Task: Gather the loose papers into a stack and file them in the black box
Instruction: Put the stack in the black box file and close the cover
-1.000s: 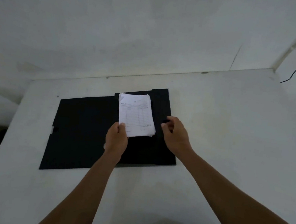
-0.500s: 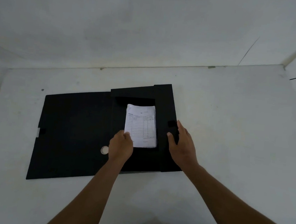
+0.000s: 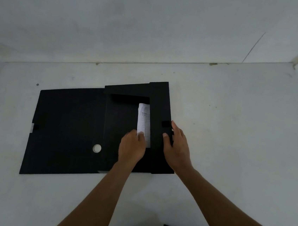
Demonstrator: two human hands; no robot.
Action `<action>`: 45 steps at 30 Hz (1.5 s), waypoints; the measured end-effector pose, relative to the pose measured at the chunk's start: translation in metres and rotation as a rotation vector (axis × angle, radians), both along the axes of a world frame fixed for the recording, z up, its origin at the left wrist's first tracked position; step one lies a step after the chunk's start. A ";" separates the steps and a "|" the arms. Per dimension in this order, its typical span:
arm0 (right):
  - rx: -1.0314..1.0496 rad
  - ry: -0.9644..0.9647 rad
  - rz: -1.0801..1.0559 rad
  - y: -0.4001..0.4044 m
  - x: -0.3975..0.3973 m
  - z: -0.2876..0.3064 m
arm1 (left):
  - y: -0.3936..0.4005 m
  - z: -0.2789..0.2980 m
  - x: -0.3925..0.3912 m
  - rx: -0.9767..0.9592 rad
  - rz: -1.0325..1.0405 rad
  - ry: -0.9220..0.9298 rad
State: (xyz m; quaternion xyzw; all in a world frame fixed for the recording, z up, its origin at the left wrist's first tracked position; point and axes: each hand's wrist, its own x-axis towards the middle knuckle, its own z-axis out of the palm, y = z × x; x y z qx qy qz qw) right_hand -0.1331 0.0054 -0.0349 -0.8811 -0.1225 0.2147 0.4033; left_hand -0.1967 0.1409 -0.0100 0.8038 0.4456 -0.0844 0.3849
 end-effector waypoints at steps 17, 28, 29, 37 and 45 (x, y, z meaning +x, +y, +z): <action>0.009 0.050 0.020 -0.003 0.004 -0.003 | -0.008 0.005 -0.006 0.121 0.054 -0.111; -0.149 -0.220 0.134 0.004 -0.009 0.017 | 0.013 0.016 -0.032 0.156 0.079 -0.216; -0.182 -0.286 0.170 0.008 -0.012 0.020 | 0.021 0.015 -0.041 0.182 0.052 -0.195; -0.223 -0.523 0.558 0.097 -0.079 0.030 | 0.135 0.011 -0.151 0.595 -0.147 -0.063; -0.351 -0.384 0.862 0.200 -0.170 0.021 | 0.218 -0.002 -0.250 0.509 -0.044 0.151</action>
